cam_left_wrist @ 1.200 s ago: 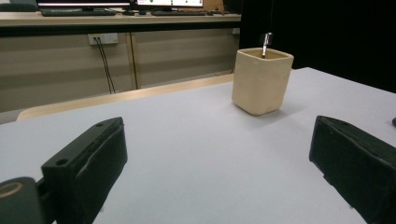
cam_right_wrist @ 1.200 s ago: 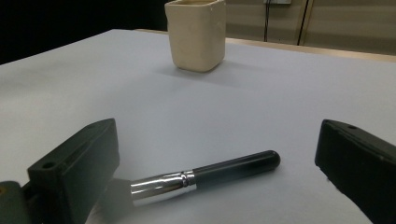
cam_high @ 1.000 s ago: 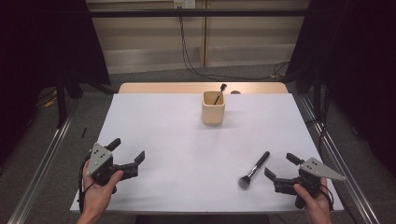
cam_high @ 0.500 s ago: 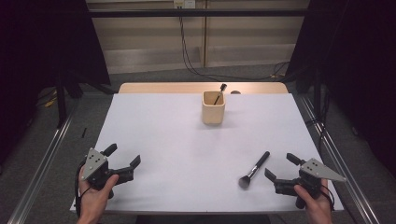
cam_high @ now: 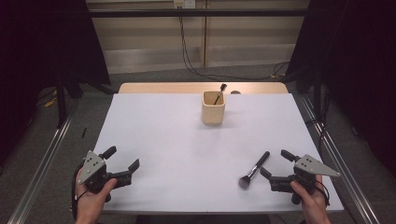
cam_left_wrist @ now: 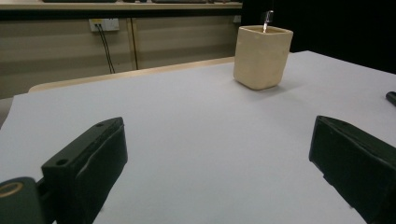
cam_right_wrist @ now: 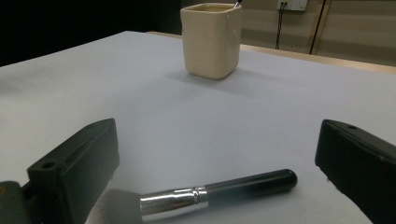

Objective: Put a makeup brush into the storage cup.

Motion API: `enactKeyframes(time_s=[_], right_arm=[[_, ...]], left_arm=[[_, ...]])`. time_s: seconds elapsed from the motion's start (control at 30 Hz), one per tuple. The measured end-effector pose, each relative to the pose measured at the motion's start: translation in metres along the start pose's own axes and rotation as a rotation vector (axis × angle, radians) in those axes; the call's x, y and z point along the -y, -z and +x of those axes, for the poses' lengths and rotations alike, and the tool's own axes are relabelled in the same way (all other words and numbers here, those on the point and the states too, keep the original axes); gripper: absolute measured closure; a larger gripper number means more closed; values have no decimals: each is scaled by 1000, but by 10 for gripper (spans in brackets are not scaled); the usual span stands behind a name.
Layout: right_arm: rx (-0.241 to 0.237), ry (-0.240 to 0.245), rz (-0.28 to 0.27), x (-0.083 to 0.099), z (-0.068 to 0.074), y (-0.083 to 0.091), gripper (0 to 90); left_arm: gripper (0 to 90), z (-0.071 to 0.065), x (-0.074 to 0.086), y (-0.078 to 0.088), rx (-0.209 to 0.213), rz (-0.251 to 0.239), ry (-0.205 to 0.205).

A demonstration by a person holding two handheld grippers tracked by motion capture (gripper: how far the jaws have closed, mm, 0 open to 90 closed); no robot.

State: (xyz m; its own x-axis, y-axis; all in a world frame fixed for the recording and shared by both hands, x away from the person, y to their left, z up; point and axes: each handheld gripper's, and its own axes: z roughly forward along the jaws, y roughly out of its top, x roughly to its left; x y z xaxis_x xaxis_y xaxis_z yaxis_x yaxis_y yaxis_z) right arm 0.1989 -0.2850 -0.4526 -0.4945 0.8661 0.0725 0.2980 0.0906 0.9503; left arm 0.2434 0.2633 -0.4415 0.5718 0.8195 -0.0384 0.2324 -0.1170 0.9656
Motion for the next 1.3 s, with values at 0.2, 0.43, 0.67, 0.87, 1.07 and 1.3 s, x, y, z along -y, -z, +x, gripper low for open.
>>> enactKeyframes(time_s=[0.2, 0.43, 0.67, 0.87, 1.07, 1.3], right_arm=[[2, 24, 4, -8, -2, -7, 1], [-14, 28, 24, -13, -6, -13, 0], [-12, 29, 53, -22, -11, -22, 0], [-33, 32, 100, -29, -19, -32, 2], [-54, 36, 136, -37, -23, -39, 3], [-70, 93, 215, -45, -22, -49, 2]], left_arm=[[45, -2, -1, 0, 2, 0, -4], [45, -4, -2, -2, 5, -1, -10], [50, -3, -3, -5, 8, 1, -15], [50, -3, -3, -6, 14, 4, -20], [50, -3, -3, -3, 9, -7, -11], [51, -2, -3, -2, 7, -8, -15]])
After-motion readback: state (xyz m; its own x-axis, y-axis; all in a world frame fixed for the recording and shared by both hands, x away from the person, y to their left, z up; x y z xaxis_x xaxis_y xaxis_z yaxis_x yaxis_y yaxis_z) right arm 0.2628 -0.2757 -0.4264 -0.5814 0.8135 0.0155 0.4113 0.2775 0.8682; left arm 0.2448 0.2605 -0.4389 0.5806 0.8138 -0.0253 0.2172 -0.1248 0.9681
